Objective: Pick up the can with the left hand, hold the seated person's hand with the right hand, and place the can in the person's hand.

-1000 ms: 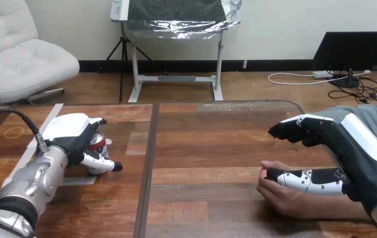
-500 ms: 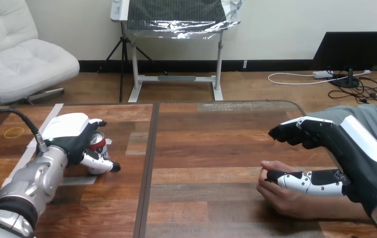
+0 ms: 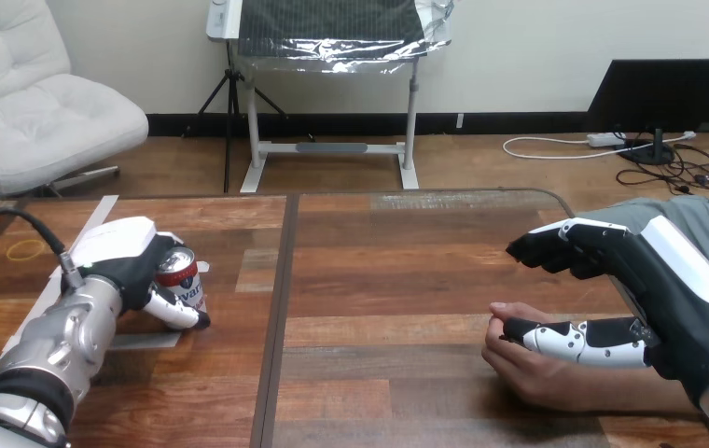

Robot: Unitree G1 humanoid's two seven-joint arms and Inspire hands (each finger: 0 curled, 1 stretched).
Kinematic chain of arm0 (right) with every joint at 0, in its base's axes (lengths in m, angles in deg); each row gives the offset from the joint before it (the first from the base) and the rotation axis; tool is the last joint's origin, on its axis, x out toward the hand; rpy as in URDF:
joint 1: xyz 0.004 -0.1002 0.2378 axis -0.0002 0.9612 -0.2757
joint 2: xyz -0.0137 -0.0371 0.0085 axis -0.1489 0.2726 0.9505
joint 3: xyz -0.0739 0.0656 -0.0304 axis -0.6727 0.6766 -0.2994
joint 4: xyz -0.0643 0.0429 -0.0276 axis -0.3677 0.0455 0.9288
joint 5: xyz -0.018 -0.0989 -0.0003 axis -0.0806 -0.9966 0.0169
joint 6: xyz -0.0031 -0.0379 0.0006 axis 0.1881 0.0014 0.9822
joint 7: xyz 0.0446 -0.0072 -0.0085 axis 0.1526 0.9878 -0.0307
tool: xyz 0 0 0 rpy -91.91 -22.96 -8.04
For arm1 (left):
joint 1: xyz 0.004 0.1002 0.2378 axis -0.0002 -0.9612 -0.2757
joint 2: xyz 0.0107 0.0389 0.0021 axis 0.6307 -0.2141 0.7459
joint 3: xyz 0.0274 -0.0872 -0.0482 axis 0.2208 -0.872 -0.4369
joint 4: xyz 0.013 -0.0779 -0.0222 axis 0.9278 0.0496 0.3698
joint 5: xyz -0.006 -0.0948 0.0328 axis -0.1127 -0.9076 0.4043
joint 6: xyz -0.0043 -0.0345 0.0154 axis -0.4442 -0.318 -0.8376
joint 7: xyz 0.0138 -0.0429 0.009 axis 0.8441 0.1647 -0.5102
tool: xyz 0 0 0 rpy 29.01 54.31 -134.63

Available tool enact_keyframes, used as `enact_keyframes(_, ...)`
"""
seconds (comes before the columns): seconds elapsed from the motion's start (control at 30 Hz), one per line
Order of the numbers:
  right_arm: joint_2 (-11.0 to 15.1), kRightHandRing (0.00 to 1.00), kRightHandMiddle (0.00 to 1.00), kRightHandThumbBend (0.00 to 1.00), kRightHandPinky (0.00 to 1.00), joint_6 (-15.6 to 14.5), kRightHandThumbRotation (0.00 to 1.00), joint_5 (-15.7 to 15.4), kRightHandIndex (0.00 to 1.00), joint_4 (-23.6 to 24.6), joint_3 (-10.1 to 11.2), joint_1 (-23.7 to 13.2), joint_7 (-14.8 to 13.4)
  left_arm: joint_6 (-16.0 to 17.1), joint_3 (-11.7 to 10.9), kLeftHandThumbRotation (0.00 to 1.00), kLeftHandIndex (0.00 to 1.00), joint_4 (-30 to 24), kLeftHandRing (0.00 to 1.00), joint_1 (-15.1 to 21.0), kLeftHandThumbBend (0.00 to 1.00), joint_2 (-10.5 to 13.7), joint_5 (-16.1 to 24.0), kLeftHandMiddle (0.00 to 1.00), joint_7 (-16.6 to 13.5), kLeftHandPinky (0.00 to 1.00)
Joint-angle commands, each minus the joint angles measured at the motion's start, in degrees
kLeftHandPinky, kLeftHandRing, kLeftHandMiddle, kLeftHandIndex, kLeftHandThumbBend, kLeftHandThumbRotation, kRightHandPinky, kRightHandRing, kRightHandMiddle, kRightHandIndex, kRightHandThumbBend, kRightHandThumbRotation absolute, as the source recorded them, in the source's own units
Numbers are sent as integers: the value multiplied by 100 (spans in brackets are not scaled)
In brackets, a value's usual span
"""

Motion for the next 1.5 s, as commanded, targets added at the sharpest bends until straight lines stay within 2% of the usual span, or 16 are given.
enact_keyframes(0.0,196,76,74,65,78,30,0,-62,70,258,81,-450,27,-181,-23,24,77,18,72,432,73,-54,-72,78,235,66)
enact_keyframes(0.2,161,76,74,64,78,-75,0,-29,71,278,85,-476,72,-338,16,22,76,35,72,468,71,-70,-80,77,399,67)
enact_keyframes(0.33,174,76,74,63,78,-46,0,-48,71,268,78,-486,76,-498,5,21,77,55,73,504,70,-92,-128,78,560,68)
enact_keyframes(0.6,189,76,74,64,78,-30,0,-52,71,254,83,-491,90,-659,43,18,78,52,74,539,69,-103,-112,78,696,67)
enact_keyframes(0.93,226,76,74,64,77,-40,0,-54,71,255,78,-484,81,-742,45,14,78,62,73,552,68,-98,-112,78,793,66)
enact_keyframes(1.47,243,76,75,63,77,-49,0,-13,71,249,87,-479,85,-684,34,9,77,48,72,526,68,-72,-130,77,799,65)
